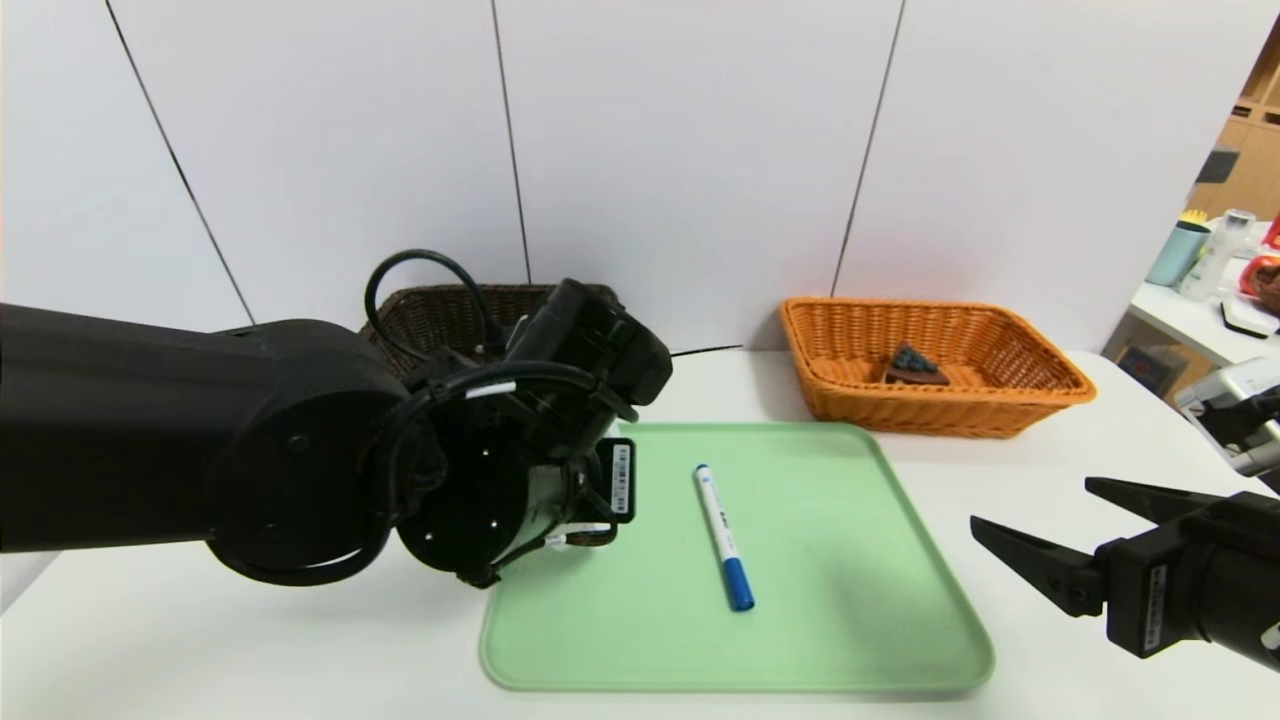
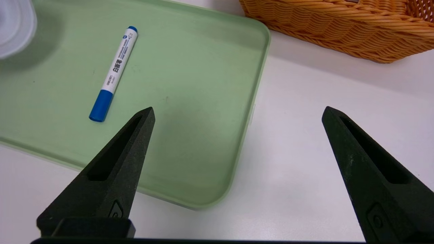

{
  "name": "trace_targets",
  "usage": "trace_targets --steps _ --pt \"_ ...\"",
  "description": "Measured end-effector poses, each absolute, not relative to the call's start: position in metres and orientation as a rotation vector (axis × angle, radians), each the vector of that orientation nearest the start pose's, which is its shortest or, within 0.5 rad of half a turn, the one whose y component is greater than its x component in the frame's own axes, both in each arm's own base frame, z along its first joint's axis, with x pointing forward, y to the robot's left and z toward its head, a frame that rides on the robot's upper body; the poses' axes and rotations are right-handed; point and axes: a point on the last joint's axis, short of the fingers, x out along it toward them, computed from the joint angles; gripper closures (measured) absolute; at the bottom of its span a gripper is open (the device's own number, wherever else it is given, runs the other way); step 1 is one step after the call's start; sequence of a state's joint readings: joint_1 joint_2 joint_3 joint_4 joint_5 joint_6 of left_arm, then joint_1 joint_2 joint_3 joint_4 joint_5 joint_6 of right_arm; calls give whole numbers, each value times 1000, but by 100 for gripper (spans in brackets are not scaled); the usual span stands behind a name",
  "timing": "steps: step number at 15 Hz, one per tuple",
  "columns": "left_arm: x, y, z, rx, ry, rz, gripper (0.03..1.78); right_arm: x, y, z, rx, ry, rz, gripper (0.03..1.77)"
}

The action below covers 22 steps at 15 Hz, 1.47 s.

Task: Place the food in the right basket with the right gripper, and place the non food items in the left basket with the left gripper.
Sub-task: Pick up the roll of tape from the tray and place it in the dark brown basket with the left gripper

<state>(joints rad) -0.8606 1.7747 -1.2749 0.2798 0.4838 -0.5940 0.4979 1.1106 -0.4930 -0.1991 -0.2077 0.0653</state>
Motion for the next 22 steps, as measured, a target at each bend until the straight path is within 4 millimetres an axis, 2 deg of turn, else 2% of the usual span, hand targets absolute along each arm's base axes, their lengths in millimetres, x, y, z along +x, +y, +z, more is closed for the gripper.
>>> trace_targets --steps 2,4,8,12,14,16,19,22 --pt "216 -233 225 -82 619 -181 123 131 66 189 -80 398 276 10" --pt "226 -223 247 -83 545 -166 123 131 67 190 -83 396 279 10" --pt "263 -198 286 -109 404 -89 123 131 67 190 -86 396 278 10" --pt "303 -185 302 -101 331 -20 123 131 67 189 -87 397 278 10" --pt "326 -181 303 -91 312 7 123 131 67 189 -86 396 278 10" --pt "348 -181 294 -79 319 29 123 131 67 189 -85 396 278 10" --pt "374 -185 267 -54 371 40 123 130 66 189 -85 397 278 10" --pt "391 -186 242 -35 424 54 123 130 66 187 -86 402 277 10"
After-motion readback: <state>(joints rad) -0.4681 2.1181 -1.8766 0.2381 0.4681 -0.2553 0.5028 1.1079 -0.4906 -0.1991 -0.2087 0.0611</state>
